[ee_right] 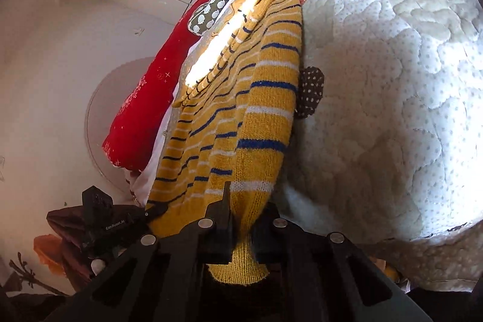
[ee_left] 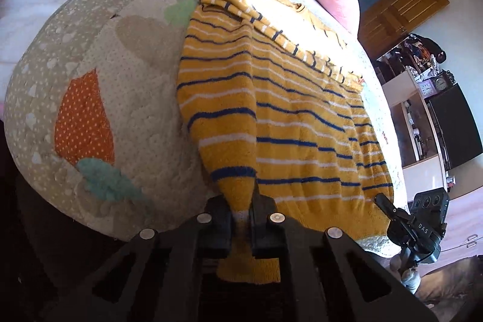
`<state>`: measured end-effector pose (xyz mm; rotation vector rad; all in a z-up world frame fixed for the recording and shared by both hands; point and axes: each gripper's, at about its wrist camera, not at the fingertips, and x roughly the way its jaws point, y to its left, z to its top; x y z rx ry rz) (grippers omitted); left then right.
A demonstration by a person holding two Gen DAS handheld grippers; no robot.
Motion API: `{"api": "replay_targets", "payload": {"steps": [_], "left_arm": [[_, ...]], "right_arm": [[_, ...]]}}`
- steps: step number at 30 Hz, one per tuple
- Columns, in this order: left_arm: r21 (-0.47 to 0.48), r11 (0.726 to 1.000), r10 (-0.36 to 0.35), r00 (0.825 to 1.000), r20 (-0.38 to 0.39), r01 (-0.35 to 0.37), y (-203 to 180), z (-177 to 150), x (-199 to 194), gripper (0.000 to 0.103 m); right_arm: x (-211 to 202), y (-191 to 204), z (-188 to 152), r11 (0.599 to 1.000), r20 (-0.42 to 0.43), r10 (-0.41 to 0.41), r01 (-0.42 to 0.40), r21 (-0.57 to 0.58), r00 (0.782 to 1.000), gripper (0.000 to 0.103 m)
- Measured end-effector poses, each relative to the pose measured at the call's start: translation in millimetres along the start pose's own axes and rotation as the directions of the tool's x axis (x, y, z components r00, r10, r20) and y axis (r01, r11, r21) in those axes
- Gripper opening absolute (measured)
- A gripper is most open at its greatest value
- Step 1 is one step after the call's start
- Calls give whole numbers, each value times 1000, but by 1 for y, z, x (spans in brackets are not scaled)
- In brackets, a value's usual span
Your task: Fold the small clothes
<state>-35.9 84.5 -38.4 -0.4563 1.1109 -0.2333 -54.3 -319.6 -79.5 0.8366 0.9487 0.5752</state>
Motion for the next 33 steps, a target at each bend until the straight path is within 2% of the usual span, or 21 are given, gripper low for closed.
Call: {"api": "replay_targets", "payload": {"steps": [5, 8, 10, 14, 18, 24, 28, 31, 33], "left_arm": [[32, 999, -5, 997, 79, 2, -22, 53, -3, 8], [16, 1000, 10, 992, 129, -12, -30, 96, 6, 8], [-7, 1000, 3, 991, 131, -3, -32, 124, 18, 8], [-42, 999, 4, 994, 110, 0, -33, 176, 46, 8], [-88, 996, 19, 996, 88, -11, -30, 219, 76, 8], [-100, 994, 59, 997, 57, -53, -29, 256, 114, 8], [-104, 994, 50, 998, 47, -45, -28, 278, 134, 9], [-165, 986, -2, 999, 54, 11, -19, 292, 138, 18], [-224, 972, -57, 995, 76, 73, -10, 298, 133, 33]], "right_arm": [[14, 33, 52, 993, 18, 57, -55, -103, 998, 10], [29, 47, 90, 989, 51, 66, -58, -138, 997, 10], [42, 50, 116, 988, 69, 71, -61, -140, 995, 10], [69, 53, 164, 992, 106, 76, -65, -108, 991, 10], [97, 44, 204, 998, 125, 29, -21, -64, 992, 10], [132, 13, 239, 999, 123, -33, 28, 38, 992, 10], [150, -11, 255, 992, 121, -48, 33, 123, 992, 13], [159, -26, 265, 982, 132, -42, 16, 190, 990, 27], [158, -27, 272, 979, 153, -26, -6, 203, 988, 39]]}}
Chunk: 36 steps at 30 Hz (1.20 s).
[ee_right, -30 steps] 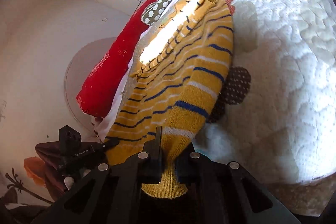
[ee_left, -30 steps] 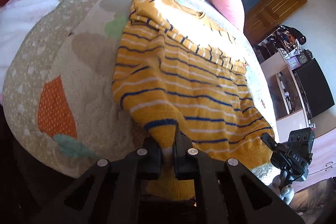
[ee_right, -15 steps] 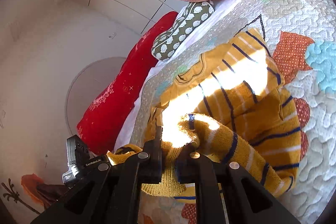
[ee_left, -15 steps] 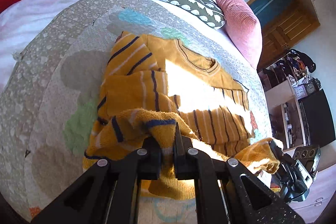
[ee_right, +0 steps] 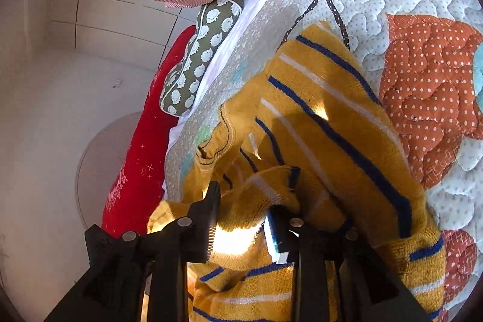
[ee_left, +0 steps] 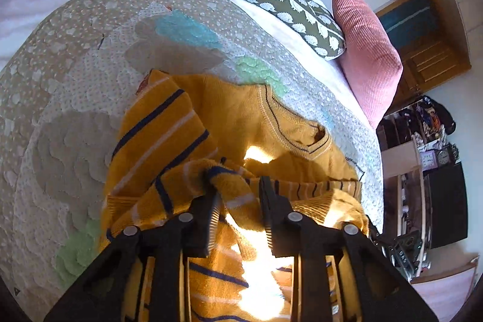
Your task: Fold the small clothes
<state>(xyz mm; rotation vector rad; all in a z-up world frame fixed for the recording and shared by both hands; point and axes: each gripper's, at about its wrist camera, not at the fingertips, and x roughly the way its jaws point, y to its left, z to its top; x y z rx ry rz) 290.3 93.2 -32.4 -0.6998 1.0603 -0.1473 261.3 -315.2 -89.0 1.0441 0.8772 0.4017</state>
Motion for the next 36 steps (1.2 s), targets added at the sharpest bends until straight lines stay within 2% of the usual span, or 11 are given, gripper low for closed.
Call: {"api": "replay_targets", "payload": {"steps": [3, 6, 11, 16, 19, 22, 25, 26, 29, 32, 36], "left_arm": [[-30, 999, -31, 998, 57, 33, 5, 7, -21, 48], [-9, 1000, -13, 993, 117, 14, 7, 9, -45, 51], [153, 984, 67, 990, 128, -87, -11, -11, -56, 53], [421, 890, 145, 984, 104, -176, -53, -46, -24, 53], [509, 830, 221, 972, 80, -231, -62, -51, 8, 53], [522, 778, 348, 931, 108, -351, -54, -36, 38, 52], [457, 704, 506, 835, 214, -544, -32, -6, 48, 42], [418, 700, 536, 813, 230, -579, -20, 5, 47, 43], [347, 775, 505, 848, 162, -528, 10, 28, 39, 51], [382, 746, 511, 836, 198, -546, 10, 20, 32, 52], [411, 717, 517, 825, 227, -563, 9, 9, 26, 53]], "right_arm": [[-5, 8, 8, 1000, 21, 25, -25, -4, 999, 55], [-14, 23, 13, 998, 56, 23, -19, -58, 998, 69], [-23, 36, 14, 993, 39, 10, -5, -119, 999, 71], [-17, 40, -3, 983, -17, -40, 36, -182, 999, 71], [-15, 38, -17, 969, -43, -81, 68, -237, 996, 71], [-14, 39, -28, 953, -50, -115, 96, -287, 992, 71], [-16, 40, -31, 937, -42, -152, 130, -323, 988, 71], [-17, 41, -31, 932, -36, -160, 139, -334, 986, 71], [-20, 50, -29, 910, -8, -185, 168, -380, 983, 71], [-19, 59, -25, 887, 26, -207, 199, -417, 978, 71], [-7, 62, -21, 903, 11, -195, 184, -387, 981, 71]]}}
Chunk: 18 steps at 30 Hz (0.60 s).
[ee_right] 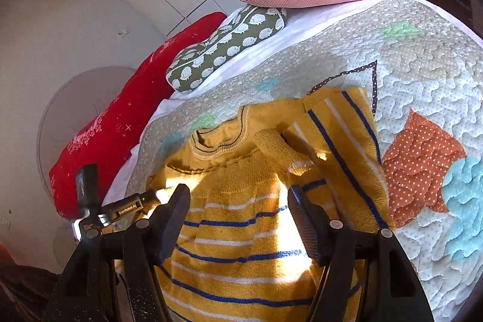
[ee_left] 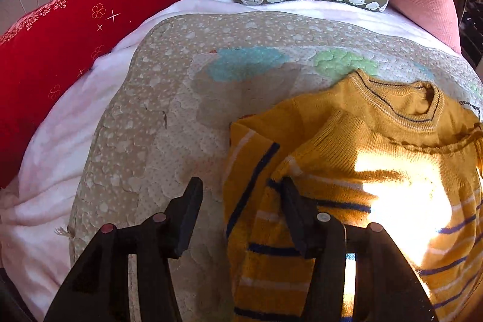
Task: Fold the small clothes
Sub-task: 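Release the folded hem and open both grippers above the sweater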
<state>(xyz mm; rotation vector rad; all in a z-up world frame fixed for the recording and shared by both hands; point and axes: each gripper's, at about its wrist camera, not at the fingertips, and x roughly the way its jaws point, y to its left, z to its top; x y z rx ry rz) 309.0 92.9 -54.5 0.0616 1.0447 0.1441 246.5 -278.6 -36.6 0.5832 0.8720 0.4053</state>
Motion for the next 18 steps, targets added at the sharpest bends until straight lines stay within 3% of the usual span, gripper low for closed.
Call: {"api": "replay_targets", "payload": {"steps": [2, 4, 7, 8, 9, 10, 14, 15, 18], "left_arm": [[-15, 1000, -15, 1000, 2, 15, 4, -4, 2, 56], [-40, 998, -42, 999, 2, 42, 10, -8, 4, 57], [-44, 998, -53, 999, 9, 53, 9, -11, 5, 57], [-48, 997, -55, 998, 9, 56, 9, -11, 6, 57], [-56, 997, -60, 998, 7, 61, 10, -11, 7, 57], [-64, 996, -68, 998, 4, 68, 11, -11, 8, 57], [-77, 993, -86, 996, -1, 86, 14, -11, 10, 57], [-80, 992, -97, 995, -3, 97, 15, -10, 9, 57], [-146, 970, -198, 980, -8, 194, 32, -10, -3, 57]], "right_arm": [[6, 2, 3, 992, 22, -120, 121, -30, 993, 71], [11, 5, 6, 967, 54, -234, 238, -86, 971, 71], [28, 8, 9, 915, 55, -347, 351, -201, 936, 71], [35, 8, 9, 898, 37, -373, 371, -238, 927, 63], [41, 6, 12, 890, 8, -387, 376, -258, 922, 18], [46, 1, 16, 877, -9, -420, 404, -260, 907, 9], [43, -36, 42, 816, 29, -561, 559, -150, 827, 10], [37, -48, 47, 815, 29, -571, 571, -97, 820, 10], [5, -63, 51, 867, 58, -498, 498, 24, 865, 11]]}}
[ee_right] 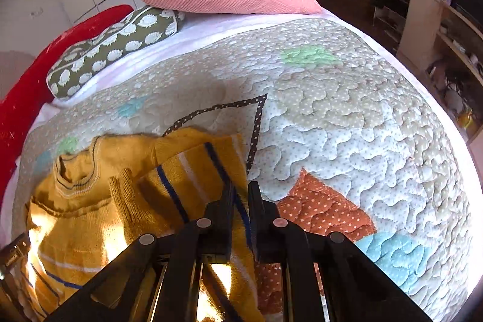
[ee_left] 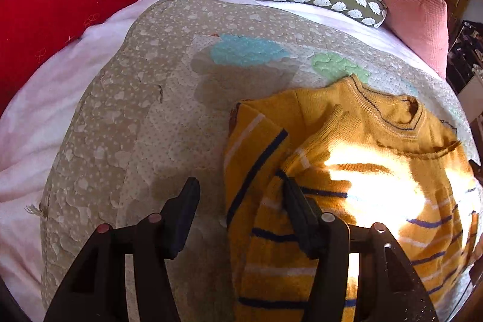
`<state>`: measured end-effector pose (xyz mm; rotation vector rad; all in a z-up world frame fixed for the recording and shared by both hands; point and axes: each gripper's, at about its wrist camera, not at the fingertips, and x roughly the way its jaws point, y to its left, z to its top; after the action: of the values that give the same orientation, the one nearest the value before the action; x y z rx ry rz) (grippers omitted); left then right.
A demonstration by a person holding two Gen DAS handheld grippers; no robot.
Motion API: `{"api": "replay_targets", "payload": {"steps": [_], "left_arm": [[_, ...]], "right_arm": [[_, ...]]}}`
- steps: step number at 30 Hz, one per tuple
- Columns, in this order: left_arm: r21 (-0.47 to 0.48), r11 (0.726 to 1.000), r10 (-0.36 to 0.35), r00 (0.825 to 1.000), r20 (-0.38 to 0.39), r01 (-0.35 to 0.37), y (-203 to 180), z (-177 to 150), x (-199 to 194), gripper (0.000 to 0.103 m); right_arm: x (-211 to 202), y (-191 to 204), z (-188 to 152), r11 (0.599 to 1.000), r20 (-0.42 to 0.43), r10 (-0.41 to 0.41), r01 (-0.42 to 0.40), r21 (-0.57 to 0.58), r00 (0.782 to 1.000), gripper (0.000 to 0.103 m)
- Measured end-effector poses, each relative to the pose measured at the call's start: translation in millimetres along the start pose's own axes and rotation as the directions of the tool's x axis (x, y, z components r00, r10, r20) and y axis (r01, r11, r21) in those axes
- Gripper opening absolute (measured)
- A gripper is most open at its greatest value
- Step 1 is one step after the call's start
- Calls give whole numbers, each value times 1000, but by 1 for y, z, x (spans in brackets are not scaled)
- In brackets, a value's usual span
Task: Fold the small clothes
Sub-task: 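Release the folded hem and open both grippers above the sweater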
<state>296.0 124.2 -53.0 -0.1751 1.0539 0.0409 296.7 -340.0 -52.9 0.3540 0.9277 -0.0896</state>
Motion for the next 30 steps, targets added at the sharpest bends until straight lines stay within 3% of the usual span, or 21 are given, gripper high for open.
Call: {"api": "replay_targets", "payload": {"steps": [4, 7, 10, 12, 13, 15, 16, 19, 23, 30], "left_arm": [[-57, 996, -65, 997, 30, 66, 18, -10, -34, 57], [-14, 998, -63, 998, 18, 63, 17, -31, -49, 57], [79, 997, 27, 999, -30, -25, 7, -58, -42, 57], [107, 990, 97, 994, -50, -91, 7, -72, -33, 57], [92, 992, 90, 995, -50, -85, 10, -75, -32, 57], [51, 996, 76, 996, -41, -74, 18, -78, -37, 60], [34, 997, 71, 997, -35, -70, 22, -79, -41, 60], [-10, 999, 50, 999, -9, -50, 30, -92, -61, 60], [-41, 999, 32, 999, 36, -31, 30, -130, -94, 60], [-155, 984, -77, 995, 65, 87, 15, -197, -133, 60]], "right_arm": [[-51, 1, -17, 995, 78, 85, -81, -52, 993, 16], [-77, 9, -44, 972, 55, 215, -209, -106, 975, 23], [-79, 16, -78, 908, -39, 405, -407, -97, 913, 24], [-66, 17, -96, 877, -129, 464, -475, -74, 876, 28], [-58, 17, -102, 891, -151, 435, -448, -69, 888, 28], [-47, 2, -106, 955, -121, 272, -283, -87, 955, 26], [-48, -9, -104, 963, -91, 252, -259, -72, 963, 22], [-67, -31, -100, 972, -45, 234, -235, -8, 971, 20], [-111, -37, -117, 978, 25, 188, -185, -93, 982, 35], [-128, -55, -152, 973, 30, 227, -226, -46, 973, 38]]}}
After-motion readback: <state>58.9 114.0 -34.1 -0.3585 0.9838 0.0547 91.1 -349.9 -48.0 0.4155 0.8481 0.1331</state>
